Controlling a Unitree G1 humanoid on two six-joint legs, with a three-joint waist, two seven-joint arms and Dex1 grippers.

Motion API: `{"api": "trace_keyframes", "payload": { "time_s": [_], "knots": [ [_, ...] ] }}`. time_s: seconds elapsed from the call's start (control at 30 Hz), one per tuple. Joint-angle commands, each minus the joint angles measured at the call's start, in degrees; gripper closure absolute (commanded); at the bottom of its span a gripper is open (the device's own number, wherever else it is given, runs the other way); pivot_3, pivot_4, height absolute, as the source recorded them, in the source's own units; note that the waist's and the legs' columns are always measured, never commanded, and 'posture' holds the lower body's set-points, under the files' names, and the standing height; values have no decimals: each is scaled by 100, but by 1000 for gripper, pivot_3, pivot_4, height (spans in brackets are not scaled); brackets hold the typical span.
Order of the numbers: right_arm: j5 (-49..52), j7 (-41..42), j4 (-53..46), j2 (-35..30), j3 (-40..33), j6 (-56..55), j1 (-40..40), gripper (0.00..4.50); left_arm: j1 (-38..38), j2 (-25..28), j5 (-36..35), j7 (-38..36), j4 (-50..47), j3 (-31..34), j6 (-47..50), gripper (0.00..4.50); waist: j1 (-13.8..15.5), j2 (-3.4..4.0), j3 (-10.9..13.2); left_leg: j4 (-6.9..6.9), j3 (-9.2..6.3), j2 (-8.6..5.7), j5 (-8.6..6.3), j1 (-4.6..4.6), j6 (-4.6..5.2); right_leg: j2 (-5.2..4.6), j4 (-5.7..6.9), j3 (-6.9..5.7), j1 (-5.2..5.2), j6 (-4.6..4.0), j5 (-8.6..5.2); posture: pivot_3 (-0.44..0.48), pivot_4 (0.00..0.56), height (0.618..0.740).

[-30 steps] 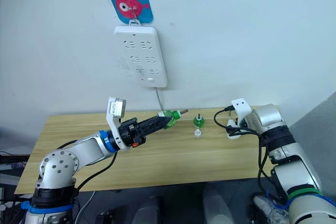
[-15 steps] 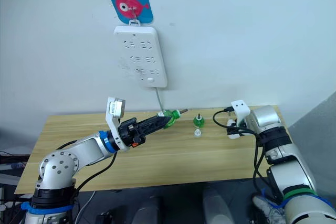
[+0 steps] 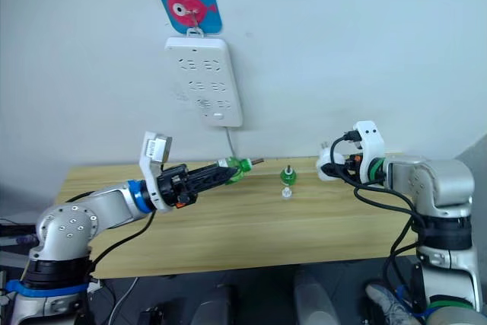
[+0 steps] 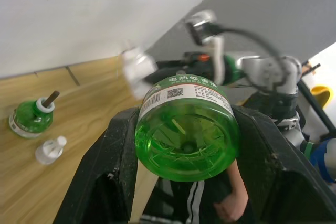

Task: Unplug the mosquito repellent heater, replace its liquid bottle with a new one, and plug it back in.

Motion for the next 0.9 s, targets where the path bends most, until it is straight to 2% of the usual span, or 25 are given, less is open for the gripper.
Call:
{"api": "trace_keyframes", "payload": {
  "time_s": [0.03,0.17,0.27,0.63,0.9],
  "knots": [
    [1067,369,-751,271,-880,183,98,1589,-250,246,-77,-407,50,145,177,2227,-26,4,2,2,1,0,0,0,0,0,1,0,0,0,0,-195,196,725],
    [2007,421,-858,646,-1372,482,99,1589,-574,380,-63,-634,174,93,340,2227,-74,4,2,3,0,0,0,2,0,0,1,0,1,0,0,-185,192,725],
    [2540,356,-757,783,-1474,606,31,1589,-775,393,-87,-708,211,107,435,2227,-110,4,2,1,-1,0,0,1,0,1,0,-1,1,0,0,-177,189,725],
    [3769,-402,-374,827,-1202,464,-32,1589,-988,316,-446,-876,142,165,802,2227,-121,5,2,-1,0,1,0,1,0,1,0,0,0,0,0,-161,181,725],
    [4669,-868,-148,484,-761,60,88,1589,-1073,239,-633,-920,163,143,927,2227,-119,4,2,-1,0,1,0,0,1,0,-1,0,0,0,0,-155,181,725]
  ]
}}
